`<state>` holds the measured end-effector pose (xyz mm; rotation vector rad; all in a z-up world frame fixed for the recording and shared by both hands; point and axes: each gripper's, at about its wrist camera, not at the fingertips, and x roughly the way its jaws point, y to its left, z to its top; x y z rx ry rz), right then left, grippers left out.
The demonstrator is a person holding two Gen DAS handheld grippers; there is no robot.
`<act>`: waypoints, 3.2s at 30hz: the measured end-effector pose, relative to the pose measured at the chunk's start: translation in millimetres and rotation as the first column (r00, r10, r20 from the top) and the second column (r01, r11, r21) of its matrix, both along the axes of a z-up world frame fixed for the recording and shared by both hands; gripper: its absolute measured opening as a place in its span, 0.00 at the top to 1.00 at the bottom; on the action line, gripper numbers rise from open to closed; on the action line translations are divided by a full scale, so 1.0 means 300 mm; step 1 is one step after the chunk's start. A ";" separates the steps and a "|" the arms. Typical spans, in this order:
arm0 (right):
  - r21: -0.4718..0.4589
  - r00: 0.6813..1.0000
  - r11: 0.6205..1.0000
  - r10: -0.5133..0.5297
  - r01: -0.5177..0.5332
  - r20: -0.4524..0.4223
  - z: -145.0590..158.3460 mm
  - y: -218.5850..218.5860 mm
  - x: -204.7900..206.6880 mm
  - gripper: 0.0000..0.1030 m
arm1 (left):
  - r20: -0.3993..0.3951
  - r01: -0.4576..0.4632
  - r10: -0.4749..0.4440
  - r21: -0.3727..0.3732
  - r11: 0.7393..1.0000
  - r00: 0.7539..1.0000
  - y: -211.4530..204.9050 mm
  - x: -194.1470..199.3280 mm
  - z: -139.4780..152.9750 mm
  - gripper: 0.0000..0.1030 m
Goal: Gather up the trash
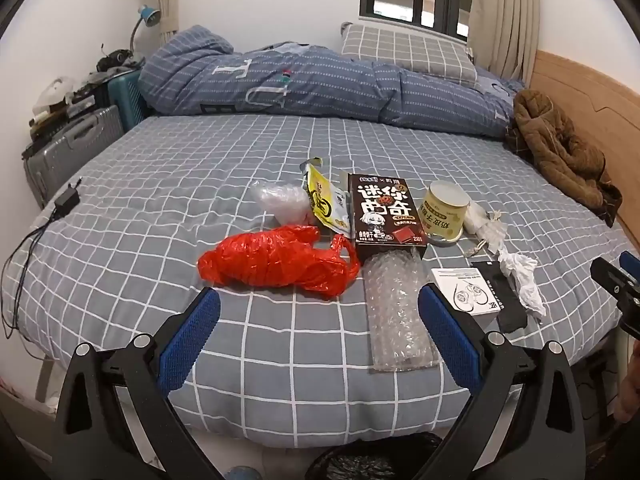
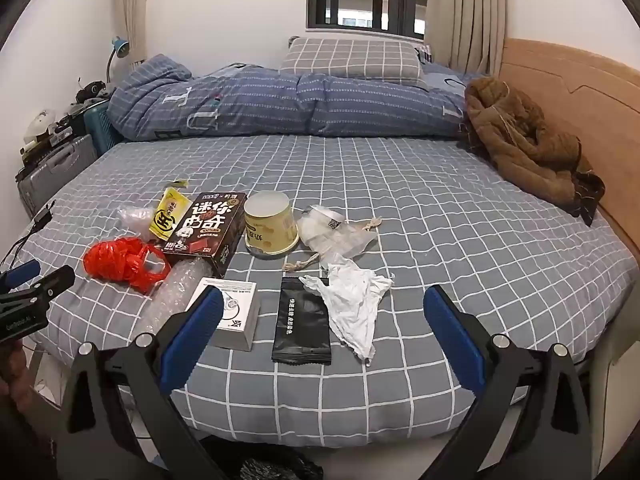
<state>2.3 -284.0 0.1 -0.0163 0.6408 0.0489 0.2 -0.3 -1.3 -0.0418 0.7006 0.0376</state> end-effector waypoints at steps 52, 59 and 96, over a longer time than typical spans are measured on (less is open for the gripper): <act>0.010 0.999 0.999 0.047 -0.047 -0.006 0.012 0.034 0.016 0.07 | -0.027 0.018 -0.017 0.031 0.999 0.999 -0.025 0.007 0.006 0.06; 0.009 0.999 0.999 0.047 -0.047 -0.008 0.013 0.030 0.014 0.07 | -0.028 0.015 -0.014 0.036 0.999 1.000 -0.020 0.007 0.007 0.06; -0.021 0.990 1.000 -0.025 0.022 -0.142 -0.149 -0.063 0.283 0.14 | -0.182 0.072 -0.066 0.028 0.997 0.981 -0.167 0.260 -0.189 0.07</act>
